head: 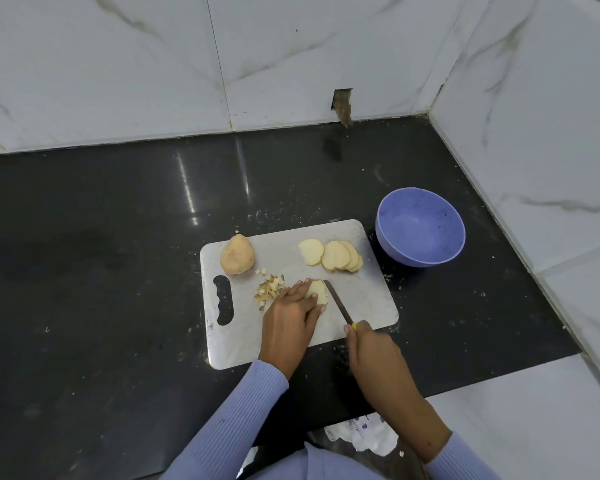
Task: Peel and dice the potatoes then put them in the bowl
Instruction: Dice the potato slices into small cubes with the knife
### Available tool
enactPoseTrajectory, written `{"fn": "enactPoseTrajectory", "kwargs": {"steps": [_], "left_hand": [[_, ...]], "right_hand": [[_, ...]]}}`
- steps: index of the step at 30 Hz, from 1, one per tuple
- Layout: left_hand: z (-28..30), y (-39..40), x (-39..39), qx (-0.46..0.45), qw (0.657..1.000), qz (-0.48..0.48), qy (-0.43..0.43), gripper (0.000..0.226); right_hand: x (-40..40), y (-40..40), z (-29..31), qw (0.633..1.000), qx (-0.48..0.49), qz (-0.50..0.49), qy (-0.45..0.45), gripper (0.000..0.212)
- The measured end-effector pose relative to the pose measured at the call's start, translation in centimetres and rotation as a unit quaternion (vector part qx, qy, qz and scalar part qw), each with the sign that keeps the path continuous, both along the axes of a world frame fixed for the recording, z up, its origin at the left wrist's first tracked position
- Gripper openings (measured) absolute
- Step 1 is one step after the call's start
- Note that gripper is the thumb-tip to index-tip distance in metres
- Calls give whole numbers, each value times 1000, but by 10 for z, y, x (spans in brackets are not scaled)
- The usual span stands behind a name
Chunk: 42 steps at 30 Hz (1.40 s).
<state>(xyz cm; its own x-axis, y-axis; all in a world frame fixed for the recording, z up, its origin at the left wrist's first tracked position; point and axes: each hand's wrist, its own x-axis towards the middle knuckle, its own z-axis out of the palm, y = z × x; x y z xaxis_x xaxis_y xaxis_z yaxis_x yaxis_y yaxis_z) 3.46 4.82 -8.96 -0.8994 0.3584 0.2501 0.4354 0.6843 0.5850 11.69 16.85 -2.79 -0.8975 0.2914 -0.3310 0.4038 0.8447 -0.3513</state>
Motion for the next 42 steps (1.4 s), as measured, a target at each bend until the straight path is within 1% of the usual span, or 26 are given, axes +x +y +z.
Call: {"fn": "enactPoseTrajectory", "kwargs": {"steps": [6,10,15,19,22,25,27,31,34,37,42], "left_hand": [[-6,0,-2,7,1000,-8,-1,15],[-6,0,-2,20,1000,-2,-2,19],[-4,3,-1,26,1000,0,8,12],[-1,3,0,29,1000,0,9,13],[-1,2,-1,34,999,-1,-4,13],[-3,-5,-1,41,999,-7,-19,21],[-4,-8,-1,35,999,-7,-12,24],[-3,-9,-1,27,1000,-6,7,20],[-3,-7,0,24,1000,2,11,16],[-2,-5,1,21,1000,6,21,10],[0,-1,2,12,1000,13,25,11]], "right_hand": [[-28,-8,-4,1000,-1,21,13,38],[-32,-14,-6,1000,10,25,-15,38],[3,-14,-8,997,42,27,-55,35],[30,-9,-5,995,24,2,-94,33],[30,-2,2,997,14,6,-80,34],[18,-2,11,1000,-2,-7,-21,35],[5,-4,12,1000,-5,-6,5,36],[-20,-11,5,999,3,21,27,39],[-30,-15,-3,1000,1,22,20,39],[-32,-19,-8,999,19,26,-2,39],[-11,-18,-9,998,40,28,-33,35]]}}
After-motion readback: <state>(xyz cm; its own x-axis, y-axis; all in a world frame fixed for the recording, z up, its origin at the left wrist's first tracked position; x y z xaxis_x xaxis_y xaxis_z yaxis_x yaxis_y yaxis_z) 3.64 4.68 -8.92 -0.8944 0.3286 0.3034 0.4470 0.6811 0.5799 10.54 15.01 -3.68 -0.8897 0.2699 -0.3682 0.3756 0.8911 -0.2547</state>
